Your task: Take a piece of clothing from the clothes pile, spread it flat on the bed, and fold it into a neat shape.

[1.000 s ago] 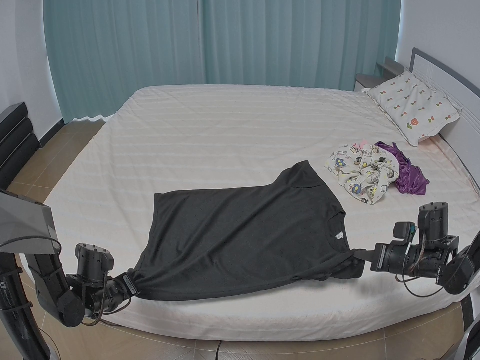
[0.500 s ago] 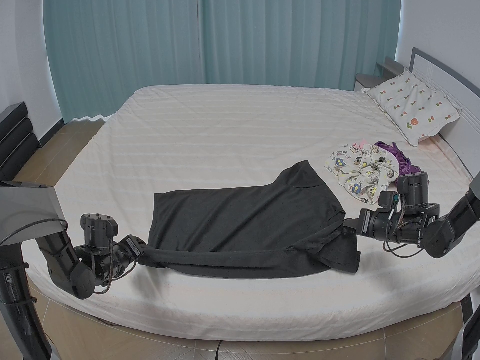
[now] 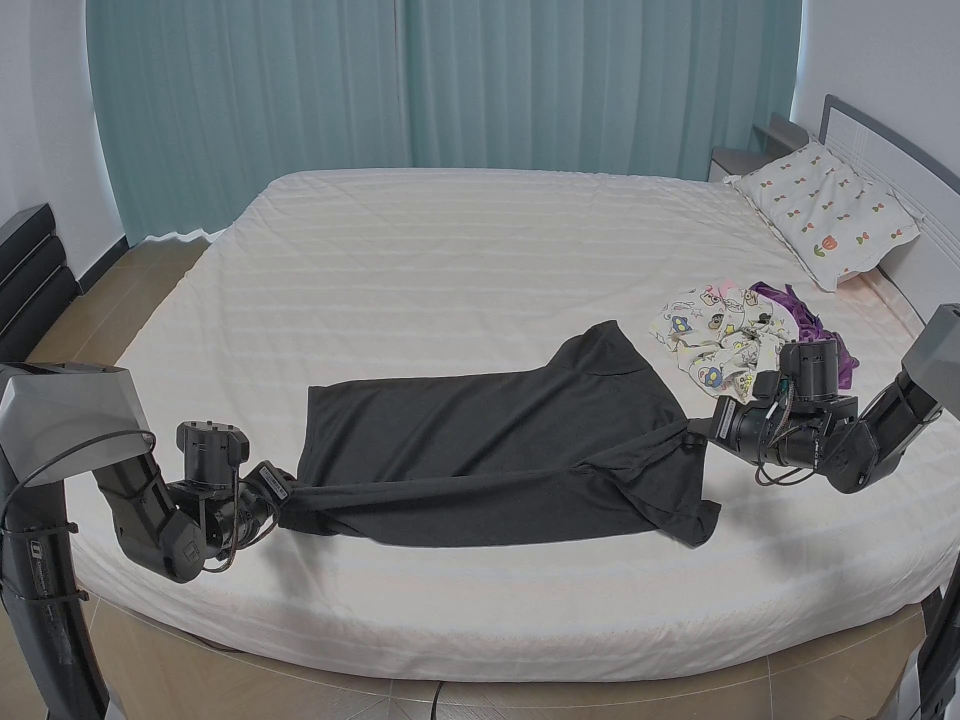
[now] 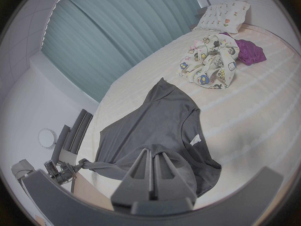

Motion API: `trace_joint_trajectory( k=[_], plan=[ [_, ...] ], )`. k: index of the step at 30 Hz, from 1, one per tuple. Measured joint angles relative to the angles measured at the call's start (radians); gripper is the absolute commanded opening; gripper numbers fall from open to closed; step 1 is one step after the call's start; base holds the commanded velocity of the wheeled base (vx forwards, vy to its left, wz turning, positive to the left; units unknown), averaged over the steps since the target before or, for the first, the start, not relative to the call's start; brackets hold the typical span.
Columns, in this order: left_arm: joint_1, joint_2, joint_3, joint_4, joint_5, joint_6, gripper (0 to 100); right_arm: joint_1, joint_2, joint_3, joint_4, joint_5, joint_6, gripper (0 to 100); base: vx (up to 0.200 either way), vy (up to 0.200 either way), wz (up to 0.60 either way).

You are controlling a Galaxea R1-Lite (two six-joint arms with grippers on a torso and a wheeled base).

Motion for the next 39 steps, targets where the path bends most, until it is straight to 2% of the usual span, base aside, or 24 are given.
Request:
trace_joint_trajectory(
  k=[8,12,15,19,23,31,39],
  plan=[
    [-0.004,-0.102,0.111,0.036,-0.052,0.005,0,-0.024,-0.078,0.058,0.008,0.029,0.007,0,0.000,0.000,0.00],
    [-0.006,-0.175,0.151,0.150,-0.101,0.009,0,-0.031,-0.146,0.132,0.039,0.066,-0.013,0,0.000,0.000,0.00],
    [-0.006,-0.225,0.173,0.235,-0.142,0.017,0,-0.040,-0.191,0.188,0.079,0.082,-0.074,0,0.000,0.000,0.00],
    [-0.006,-0.273,0.189,0.306,-0.171,0.036,0,-0.057,-0.251,0.259,0.153,0.094,-0.150,0,0.000,0.000,0.00],
    [-0.005,-0.297,0.203,0.338,-0.176,0.062,0,-0.069,-0.305,0.293,0.218,0.107,-0.180,0,0.000,0.000,0.00],
    [-0.001,-0.331,0.255,0.371,-0.178,0.138,0,-0.077,-0.409,0.305,0.449,0.141,-0.270,0,0.000,0.000,0.00],
    [0.003,-0.353,0.322,0.371,-0.178,0.188,0,-0.032,-0.474,0.250,0.621,0.166,-0.319,0,0.000,0.000,0.00]
  ],
)
